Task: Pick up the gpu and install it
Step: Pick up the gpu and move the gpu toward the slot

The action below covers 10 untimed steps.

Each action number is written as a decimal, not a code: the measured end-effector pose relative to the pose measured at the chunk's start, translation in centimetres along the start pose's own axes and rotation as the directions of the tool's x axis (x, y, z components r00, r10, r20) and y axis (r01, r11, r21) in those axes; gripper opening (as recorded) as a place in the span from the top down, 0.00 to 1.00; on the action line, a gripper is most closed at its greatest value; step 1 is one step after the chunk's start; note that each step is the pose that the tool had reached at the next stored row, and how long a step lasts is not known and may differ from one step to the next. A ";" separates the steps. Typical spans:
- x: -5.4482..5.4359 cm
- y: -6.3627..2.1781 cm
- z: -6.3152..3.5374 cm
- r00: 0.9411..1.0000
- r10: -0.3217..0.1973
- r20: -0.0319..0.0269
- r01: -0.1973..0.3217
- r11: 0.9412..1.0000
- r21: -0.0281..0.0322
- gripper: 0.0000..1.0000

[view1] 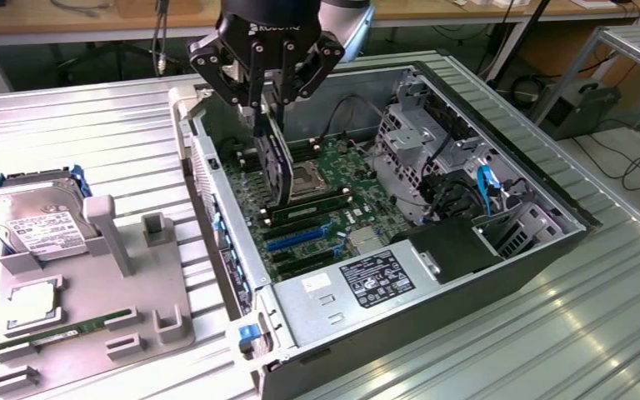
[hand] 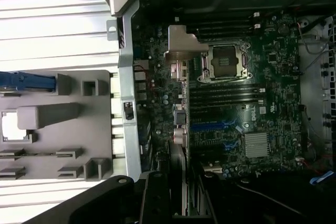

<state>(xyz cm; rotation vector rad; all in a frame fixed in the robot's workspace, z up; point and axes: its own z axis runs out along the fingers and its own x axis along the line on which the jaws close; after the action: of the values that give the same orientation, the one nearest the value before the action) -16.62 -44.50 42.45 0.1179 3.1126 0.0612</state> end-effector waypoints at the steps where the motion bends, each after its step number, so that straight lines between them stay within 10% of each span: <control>1: -0.1 0.03 0.03 1.000 0.000 0.000 0.000 1.000 0.000 0.74; 10: -0.9 0.15 0.29 1.000 0.000 0.000 0.000 1.000 0.000 0.74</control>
<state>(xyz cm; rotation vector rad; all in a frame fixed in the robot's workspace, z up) -15.68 -44.41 42.19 0.1178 3.1125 0.0613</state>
